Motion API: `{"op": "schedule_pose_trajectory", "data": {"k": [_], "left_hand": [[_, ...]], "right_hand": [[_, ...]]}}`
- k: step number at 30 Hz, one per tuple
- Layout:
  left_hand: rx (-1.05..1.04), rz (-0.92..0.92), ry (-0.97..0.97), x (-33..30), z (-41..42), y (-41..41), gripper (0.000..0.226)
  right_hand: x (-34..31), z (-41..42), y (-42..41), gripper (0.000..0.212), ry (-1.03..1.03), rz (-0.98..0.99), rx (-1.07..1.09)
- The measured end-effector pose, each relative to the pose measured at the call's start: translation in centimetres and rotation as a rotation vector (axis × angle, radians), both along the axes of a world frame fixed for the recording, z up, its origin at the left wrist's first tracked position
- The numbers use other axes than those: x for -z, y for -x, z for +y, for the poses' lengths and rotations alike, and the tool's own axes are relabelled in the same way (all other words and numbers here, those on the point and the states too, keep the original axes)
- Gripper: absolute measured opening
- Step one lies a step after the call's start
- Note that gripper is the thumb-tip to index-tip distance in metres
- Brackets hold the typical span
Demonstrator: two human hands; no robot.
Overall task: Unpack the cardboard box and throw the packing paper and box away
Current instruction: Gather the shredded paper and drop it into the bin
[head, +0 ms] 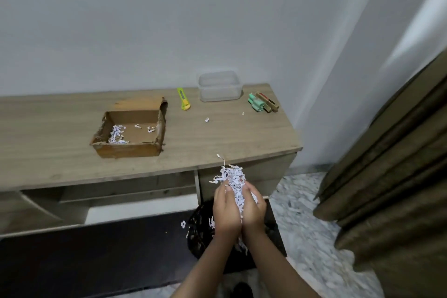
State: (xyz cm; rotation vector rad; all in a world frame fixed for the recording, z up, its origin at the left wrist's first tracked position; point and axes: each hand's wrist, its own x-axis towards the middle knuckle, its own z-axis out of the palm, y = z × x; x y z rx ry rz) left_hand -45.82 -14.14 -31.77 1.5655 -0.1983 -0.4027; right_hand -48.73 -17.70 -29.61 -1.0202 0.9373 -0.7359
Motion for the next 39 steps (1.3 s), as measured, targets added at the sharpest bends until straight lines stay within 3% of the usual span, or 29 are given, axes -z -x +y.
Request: {"op": "schedule_pose_trajectory", "data": {"k": [4, 8, 16, 24, 27, 31, 33, 36, 39], "left_hand": [[-0.005, 0.012, -0.097, 2.6, 1.0, 1.7, 0.047], [-0.004, 0.078, -0.145, 5.5, 1.2, 2.3, 0.026], [-0.023, 0.264, -0.288, 14.5, -0.4, 0.1, 0.030], [0.081, 0.160, -0.288, 22.4, -2.8, -4.9, 0.029], [0.124, 0.130, -0.326, 25.1, -3.0, -6.2, 0.055], [0.214, 0.309, -0.305, 28.2, -2.8, -7.4, 0.069], [0.154, 0.319, -0.263, 28.7, -2.5, -7.2, 0.063], [0.132, 0.214, -0.355, 28.0, -1.8, -6.1, 0.042], [0.124, 0.130, -0.415, 26.2, -0.9, -5.1, 0.037]], "right_hand": [[3.6, 0.9, 1.6, 0.020, 0.009, 0.130, -0.037], [7.5, 0.9, 2.0, 0.017, -0.076, 0.213, -0.039], [15.2, -1.3, 0.1, 0.017, -0.183, 0.278, -0.075], [24.3, -5.6, -3.5, 0.015, -0.116, 0.285, -0.154], [27.1, -6.7, -4.0, 0.017, -0.060, 0.292, -0.208], [30.1, -7.7, -3.8, 0.019, 0.003, 0.340, -0.326], [30.9, -7.9, -3.5, 0.019, 0.007, 0.360, -0.352], [31.3, -7.8, -3.0, 0.025, 0.059, 0.402, -0.377], [30.2, -7.3, -2.2, 0.023, 0.105, 0.446, -0.368]]}}
